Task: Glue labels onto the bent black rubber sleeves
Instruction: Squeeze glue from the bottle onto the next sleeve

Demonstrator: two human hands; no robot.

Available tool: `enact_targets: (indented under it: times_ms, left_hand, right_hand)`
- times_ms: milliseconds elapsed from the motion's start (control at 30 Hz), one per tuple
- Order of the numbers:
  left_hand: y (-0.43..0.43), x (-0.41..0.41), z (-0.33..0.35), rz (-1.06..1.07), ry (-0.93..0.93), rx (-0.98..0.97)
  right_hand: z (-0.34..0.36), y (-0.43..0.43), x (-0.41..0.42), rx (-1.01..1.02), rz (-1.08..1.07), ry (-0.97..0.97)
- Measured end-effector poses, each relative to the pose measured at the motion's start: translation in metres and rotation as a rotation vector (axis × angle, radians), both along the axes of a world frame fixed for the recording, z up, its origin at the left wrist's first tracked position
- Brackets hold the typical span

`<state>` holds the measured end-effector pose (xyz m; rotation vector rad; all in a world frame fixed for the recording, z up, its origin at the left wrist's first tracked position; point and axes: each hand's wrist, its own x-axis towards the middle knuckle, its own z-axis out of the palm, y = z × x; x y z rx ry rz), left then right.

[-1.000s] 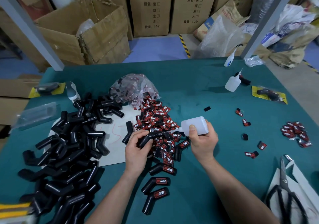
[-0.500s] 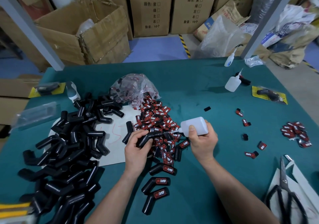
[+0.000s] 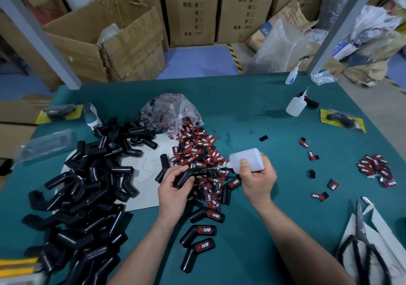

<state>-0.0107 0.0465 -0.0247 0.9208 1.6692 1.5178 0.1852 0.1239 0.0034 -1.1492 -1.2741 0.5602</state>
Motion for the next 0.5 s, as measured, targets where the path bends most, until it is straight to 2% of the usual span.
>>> enact_targets:
  times_ms: [500]
  left_hand:
    - [-0.0003,0.0016,0.0030,-0.009,0.072,0.071]
  right_hand:
    - [-0.0013,-0.0032,-0.0027,-0.015,0.020,-0.004]
